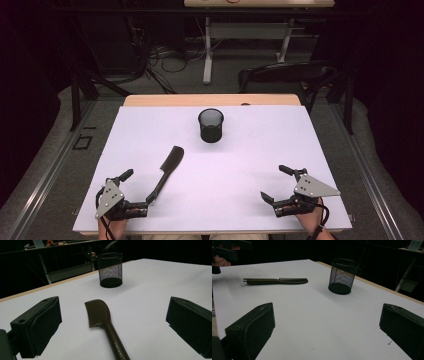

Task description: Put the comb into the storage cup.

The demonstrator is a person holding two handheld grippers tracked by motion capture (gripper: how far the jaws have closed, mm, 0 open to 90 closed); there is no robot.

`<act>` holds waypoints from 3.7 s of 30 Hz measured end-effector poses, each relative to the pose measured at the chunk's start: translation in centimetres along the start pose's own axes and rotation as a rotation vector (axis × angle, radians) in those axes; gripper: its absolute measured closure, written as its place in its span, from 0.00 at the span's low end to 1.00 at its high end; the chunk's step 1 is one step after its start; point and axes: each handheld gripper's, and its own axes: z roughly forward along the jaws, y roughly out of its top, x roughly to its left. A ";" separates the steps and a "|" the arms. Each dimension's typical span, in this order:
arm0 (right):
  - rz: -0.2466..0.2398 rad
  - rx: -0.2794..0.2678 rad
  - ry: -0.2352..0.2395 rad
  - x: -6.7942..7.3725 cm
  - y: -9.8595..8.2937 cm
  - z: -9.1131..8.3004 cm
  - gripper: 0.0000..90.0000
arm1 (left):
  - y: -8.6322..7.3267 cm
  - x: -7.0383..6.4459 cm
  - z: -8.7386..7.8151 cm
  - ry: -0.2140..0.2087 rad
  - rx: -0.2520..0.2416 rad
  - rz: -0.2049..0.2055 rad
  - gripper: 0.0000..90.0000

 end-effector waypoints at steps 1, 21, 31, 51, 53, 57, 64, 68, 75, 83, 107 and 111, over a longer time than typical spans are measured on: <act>0.000 0.000 0.000 0.0 0.0 0.0 0.00 | 0.0 0.0 0.0 -0.001 0.001 -0.001 0.00; -0.001 0.007 0.003 -0.1 -0.1 0.2 0.00 | 0.9 -1.0 1.4 0.003 0.041 0.027 0.00; 0.006 0.015 0.005 -0.1 -0.1 0.2 0.00 | 1.3 -1.3 2.2 -0.008 0.079 0.025 0.00; 0.007 0.023 0.005 -0.2 -0.1 0.2 0.00 | 1.9 -2.3 4.4 -0.073 0.191 0.028 0.20; 0.006 0.023 0.005 -0.2 -0.1 0.2 0.00 | 1.9 -2.4 4.5 -0.082 0.208 0.033 0.30; 0.006 0.024 0.005 -0.2 -0.1 0.3 0.00 | 1.8 -2.6 4.7 -0.090 0.235 0.038 0.42; 0.005 0.023 0.003 -0.2 -0.1 0.2 0.00 | 1.3 -2.5 4.9 -0.117 0.302 0.017 0.77; 0.006 0.026 0.002 -0.2 -0.1 0.2 0.00 | 1.0 -2.5 4.9 -0.129 0.342 0.013 0.91; 0.006 0.026 0.001 -0.2 -0.1 0.2 0.00 | 0.6 -2.3 4.4 -0.136 0.434 -0.016 1.00; 0.004 0.028 -0.001 -0.2 -0.1 0.2 0.00 | 0.2 -1.9 4.3 -0.135 0.498 -0.035 1.00; -0.001 0.033 -0.004 -0.2 -0.1 0.1 0.00 | -0.1 -1.5 4.3 -0.079 0.573 -0.025 1.00; 0.002 0.033 -0.006 -0.2 -0.1 0.1 0.00 | -0.1 -1.3 4.3 -0.070 0.574 -0.024 1.00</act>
